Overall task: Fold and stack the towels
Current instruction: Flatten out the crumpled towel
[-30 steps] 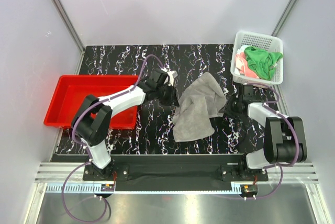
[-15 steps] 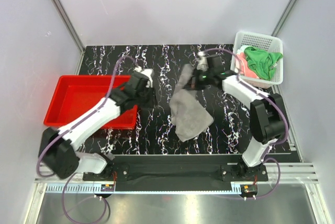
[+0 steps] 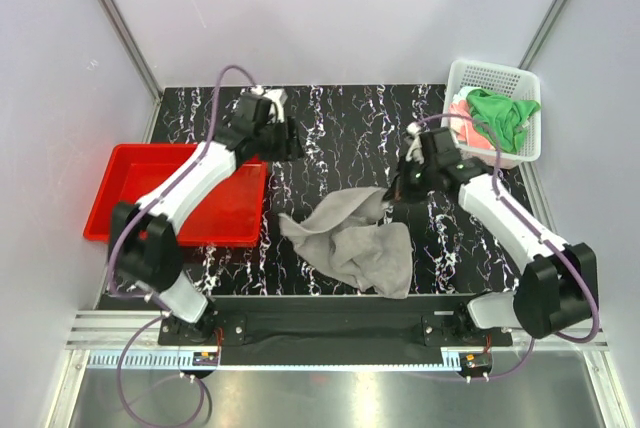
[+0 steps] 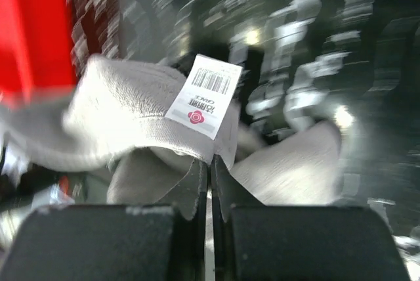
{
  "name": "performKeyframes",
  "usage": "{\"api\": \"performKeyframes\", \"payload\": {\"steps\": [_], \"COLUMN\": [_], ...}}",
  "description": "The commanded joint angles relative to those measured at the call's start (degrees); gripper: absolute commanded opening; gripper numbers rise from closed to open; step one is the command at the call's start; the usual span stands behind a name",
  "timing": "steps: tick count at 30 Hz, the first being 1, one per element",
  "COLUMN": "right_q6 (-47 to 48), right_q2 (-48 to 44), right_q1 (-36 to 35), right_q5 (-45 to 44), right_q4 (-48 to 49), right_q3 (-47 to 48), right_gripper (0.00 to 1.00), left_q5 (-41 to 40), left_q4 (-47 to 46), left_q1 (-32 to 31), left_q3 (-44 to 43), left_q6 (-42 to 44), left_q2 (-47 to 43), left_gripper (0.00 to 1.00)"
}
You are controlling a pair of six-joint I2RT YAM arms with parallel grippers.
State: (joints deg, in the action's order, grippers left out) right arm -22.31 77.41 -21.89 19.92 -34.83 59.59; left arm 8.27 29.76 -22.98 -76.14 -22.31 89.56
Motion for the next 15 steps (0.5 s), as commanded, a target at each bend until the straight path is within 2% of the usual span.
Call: {"api": "performKeyframes", "payload": {"steps": [1,7,11,15], "right_q6": [2.8,4.2,4.2,4.8], "right_q2": [1.1,7.8,10.2,12.8], "right_q1": [5.1,9.1,10.3,10.6], "right_q5": [-6.2,-5.9,-3.7,-1.9], "right_q4": [-2.2,-4.4,-2.6,-1.2], "right_q3": [3.8,8.5,9.3,10.4], "right_gripper": [0.00,0.00,0.00,0.00], "left_q5": [6.5,9.6,15.3,21.8], "left_q4": [1.4,-2.4,-1.4,-5.6], "left_q1": [-0.6,-5.1,-7.6,-7.9], "left_q3": [-5.4,-0.3,0.0,5.3], "left_q6": [7.2,19.1,26.7,32.8], "left_q2": [5.0,0.7,1.8,0.1], "left_gripper": [0.64,0.71,0.72,0.72]}}
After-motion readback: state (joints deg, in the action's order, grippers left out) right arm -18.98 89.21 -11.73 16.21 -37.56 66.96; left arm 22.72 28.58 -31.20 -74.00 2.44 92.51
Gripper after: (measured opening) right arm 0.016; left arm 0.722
